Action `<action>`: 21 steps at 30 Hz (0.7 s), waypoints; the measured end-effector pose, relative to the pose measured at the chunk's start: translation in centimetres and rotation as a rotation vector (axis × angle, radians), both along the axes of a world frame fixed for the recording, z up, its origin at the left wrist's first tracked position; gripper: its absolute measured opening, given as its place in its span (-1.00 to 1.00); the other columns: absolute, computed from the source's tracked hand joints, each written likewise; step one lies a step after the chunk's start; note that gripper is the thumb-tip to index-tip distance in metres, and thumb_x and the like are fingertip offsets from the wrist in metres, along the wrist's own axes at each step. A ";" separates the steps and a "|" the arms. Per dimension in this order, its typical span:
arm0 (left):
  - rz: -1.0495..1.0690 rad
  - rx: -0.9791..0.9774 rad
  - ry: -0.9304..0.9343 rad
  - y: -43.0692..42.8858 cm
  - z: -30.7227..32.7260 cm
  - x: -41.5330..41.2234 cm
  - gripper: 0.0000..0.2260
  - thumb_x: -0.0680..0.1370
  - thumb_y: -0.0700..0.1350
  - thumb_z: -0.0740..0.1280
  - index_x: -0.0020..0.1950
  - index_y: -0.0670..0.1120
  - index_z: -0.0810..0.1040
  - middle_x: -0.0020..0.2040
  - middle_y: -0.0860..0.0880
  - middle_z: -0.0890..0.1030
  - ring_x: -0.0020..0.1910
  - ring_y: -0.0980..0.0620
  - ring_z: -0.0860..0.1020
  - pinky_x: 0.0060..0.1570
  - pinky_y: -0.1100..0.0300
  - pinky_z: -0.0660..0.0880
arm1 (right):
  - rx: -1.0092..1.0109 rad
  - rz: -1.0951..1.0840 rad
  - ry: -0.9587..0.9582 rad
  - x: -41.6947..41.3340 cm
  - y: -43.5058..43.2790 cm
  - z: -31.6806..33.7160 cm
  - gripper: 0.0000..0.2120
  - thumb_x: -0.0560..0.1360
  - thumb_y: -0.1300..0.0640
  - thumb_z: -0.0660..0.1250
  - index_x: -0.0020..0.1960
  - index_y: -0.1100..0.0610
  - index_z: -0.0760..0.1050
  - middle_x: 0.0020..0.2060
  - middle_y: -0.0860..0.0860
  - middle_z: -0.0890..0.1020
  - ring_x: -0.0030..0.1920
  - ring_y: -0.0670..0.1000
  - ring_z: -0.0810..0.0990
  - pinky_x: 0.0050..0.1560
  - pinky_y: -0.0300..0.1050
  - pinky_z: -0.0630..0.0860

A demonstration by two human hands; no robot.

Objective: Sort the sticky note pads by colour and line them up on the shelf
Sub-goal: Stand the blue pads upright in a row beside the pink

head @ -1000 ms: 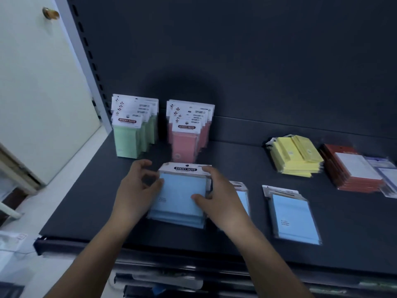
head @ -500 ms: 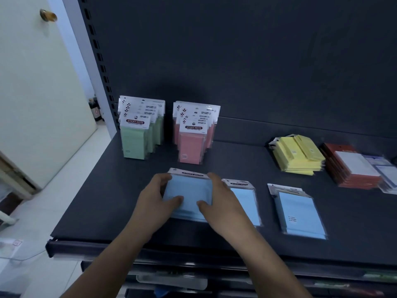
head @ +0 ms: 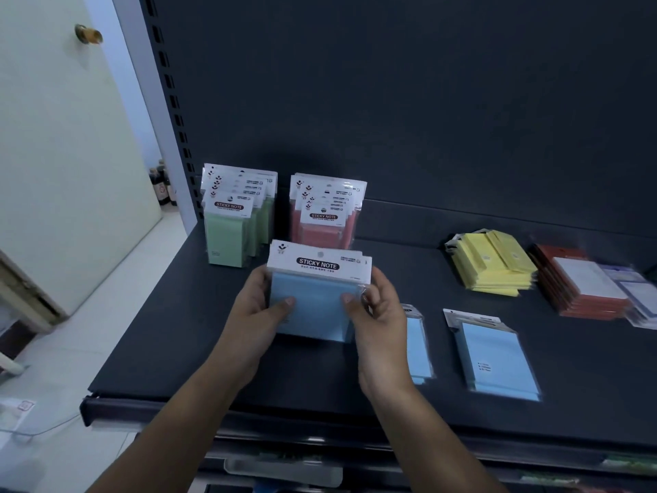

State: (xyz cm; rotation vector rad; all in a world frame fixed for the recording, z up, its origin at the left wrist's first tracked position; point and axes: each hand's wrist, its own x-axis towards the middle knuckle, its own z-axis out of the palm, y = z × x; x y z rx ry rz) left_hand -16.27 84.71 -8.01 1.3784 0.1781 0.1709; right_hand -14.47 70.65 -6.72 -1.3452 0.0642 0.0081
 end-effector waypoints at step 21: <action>-0.121 0.535 -0.263 -4.5 3.0 6.4 -0.46 0.51 -0.36 0.28 0.35 -0.02 0.11 0.23 0.08 0.38 0.20 0.28 0.38 0.12 0.50 0.35 | -0.492 0.067 -0.349 5.6 -5.1 2.7 -0.50 0.53 0.33 0.23 0.29 -0.13 0.17 0.07 -0.31 0.47 0.07 -0.32 0.46 0.07 -0.53 0.35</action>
